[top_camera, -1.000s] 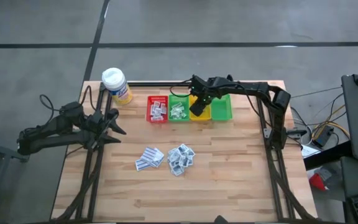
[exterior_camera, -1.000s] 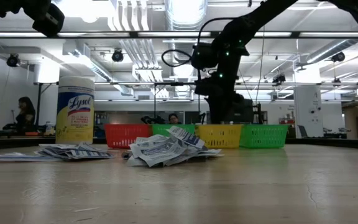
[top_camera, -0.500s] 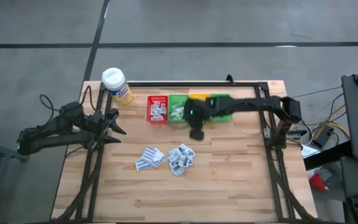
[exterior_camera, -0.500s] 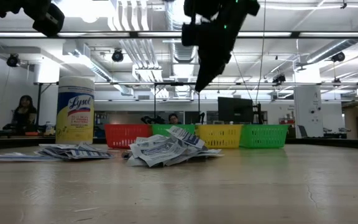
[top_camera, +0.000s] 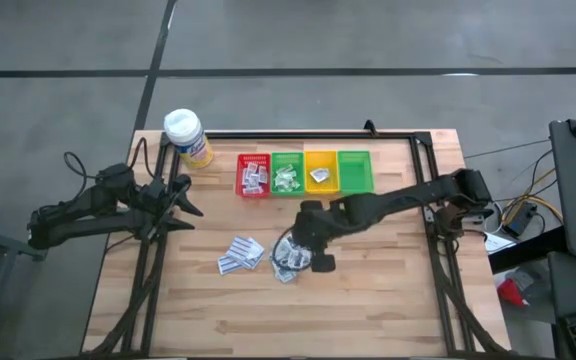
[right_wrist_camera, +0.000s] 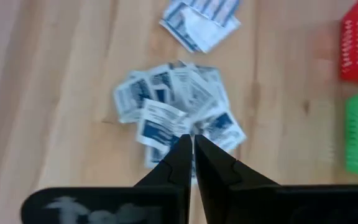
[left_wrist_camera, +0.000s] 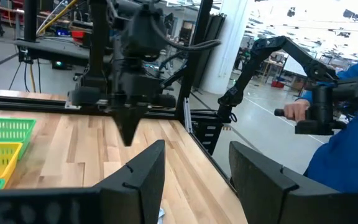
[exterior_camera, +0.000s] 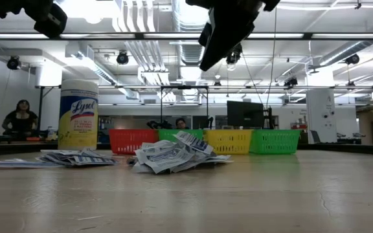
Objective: Pick & Place First Aid Supplies
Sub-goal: Put the alcohol pad into the yellow bin
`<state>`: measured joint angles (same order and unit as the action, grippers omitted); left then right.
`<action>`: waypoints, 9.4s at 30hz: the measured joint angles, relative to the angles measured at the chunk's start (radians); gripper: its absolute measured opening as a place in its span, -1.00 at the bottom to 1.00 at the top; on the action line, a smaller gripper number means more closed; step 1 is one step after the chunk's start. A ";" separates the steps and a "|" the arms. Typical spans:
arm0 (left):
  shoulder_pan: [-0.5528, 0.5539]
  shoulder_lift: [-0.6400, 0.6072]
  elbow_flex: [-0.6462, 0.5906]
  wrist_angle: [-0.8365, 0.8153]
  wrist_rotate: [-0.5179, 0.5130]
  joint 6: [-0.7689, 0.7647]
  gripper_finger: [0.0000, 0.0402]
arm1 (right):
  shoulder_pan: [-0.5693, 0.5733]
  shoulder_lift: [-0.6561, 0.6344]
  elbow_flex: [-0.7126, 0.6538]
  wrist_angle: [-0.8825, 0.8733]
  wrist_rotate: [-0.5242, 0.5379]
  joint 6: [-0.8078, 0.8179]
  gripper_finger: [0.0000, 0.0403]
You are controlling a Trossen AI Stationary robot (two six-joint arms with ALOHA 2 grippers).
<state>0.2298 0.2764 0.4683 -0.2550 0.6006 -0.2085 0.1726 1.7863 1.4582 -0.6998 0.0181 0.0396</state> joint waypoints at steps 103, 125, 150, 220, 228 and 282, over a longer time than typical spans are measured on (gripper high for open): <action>0.000 0.000 0.000 -0.008 0.001 0.054 -0.13 | 0.172 0.474 0.366 -0.258 0.195 0.478 -0.07; 0.000 0.000 0.000 -0.008 0.001 0.055 -0.13 | 0.176 0.502 0.367 -0.264 0.250 0.517 -0.53; 0.000 0.000 0.000 -0.008 0.001 0.059 -0.13 | 0.176 0.502 0.367 -0.264 0.247 0.519 -0.96; 0.000 0.000 -0.056 0.012 0.001 0.063 -0.13 | 0.113 0.430 0.367 -0.309 0.236 0.481 -0.49; 0.000 0.000 -0.056 0.019 0.001 0.063 -0.13 | 0.113 0.410 0.369 -0.182 0.236 0.458 -0.47; 0.000 0.000 -0.056 0.084 0.001 0.078 -0.13 | 0.071 0.471 0.367 -0.156 0.203 0.661 -0.35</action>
<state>0.2298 0.2760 0.4126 -0.1711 0.6014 -0.1307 0.2432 2.2574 1.8256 -0.8563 0.2214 0.7010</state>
